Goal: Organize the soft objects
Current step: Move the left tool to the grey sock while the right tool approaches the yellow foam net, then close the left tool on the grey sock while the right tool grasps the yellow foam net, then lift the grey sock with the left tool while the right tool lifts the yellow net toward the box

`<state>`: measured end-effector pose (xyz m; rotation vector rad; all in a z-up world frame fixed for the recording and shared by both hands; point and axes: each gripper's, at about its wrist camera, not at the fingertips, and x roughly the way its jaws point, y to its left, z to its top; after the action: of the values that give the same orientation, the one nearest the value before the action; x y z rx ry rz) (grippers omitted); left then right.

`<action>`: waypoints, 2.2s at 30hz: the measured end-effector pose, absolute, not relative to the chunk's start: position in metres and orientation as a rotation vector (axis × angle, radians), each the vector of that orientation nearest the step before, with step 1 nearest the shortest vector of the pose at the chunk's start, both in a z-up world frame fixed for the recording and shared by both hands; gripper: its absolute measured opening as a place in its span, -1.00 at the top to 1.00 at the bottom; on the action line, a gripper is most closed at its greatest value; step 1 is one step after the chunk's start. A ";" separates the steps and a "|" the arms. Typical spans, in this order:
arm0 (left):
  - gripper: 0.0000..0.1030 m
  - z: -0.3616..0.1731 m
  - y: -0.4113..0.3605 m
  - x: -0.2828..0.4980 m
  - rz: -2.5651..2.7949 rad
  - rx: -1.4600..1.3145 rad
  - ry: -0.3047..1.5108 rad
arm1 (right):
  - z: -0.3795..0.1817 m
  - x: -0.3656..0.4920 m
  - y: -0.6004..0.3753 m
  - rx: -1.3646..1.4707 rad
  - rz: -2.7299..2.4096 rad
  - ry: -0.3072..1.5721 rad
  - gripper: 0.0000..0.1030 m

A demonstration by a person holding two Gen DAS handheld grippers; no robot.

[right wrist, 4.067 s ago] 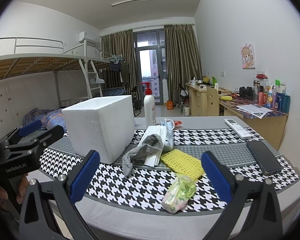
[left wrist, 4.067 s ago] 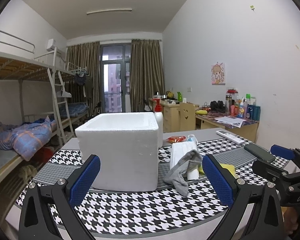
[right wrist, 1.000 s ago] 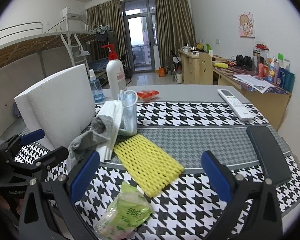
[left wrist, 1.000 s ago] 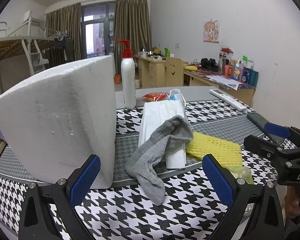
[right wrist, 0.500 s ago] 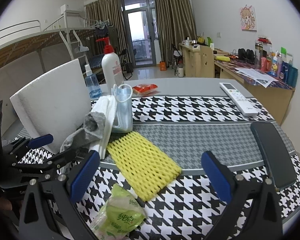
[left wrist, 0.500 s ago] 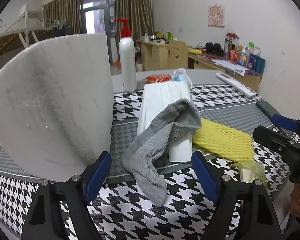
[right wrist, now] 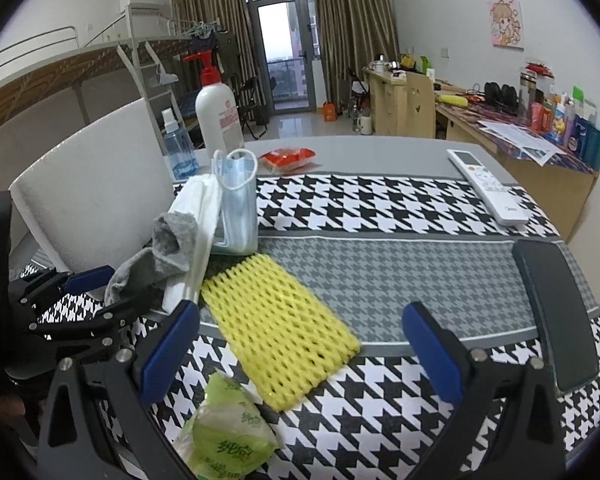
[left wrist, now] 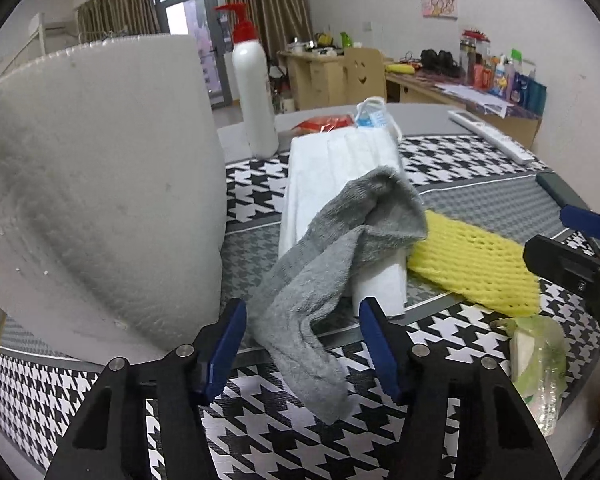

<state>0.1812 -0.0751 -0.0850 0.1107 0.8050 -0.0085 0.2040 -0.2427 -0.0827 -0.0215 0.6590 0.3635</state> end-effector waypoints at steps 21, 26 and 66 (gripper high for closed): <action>0.67 -0.083 -0.067 0.181 -0.061 0.092 0.811 | -0.098 0.222 -0.229 -0.096 0.373 0.756 -0.54; 0.68 -0.080 -0.063 0.178 -0.090 0.068 0.791 | -0.100 0.221 -0.220 -0.129 0.383 0.766 -0.54; 0.68 -0.043 -0.048 0.134 -0.141 0.021 0.639 | -0.067 0.181 -0.233 -0.061 0.330 0.705 0.54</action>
<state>0.1342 -0.0476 -0.0426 0.0206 0.6394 -0.1405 0.1808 -0.2330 -0.0668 -0.0606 0.7048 0.3296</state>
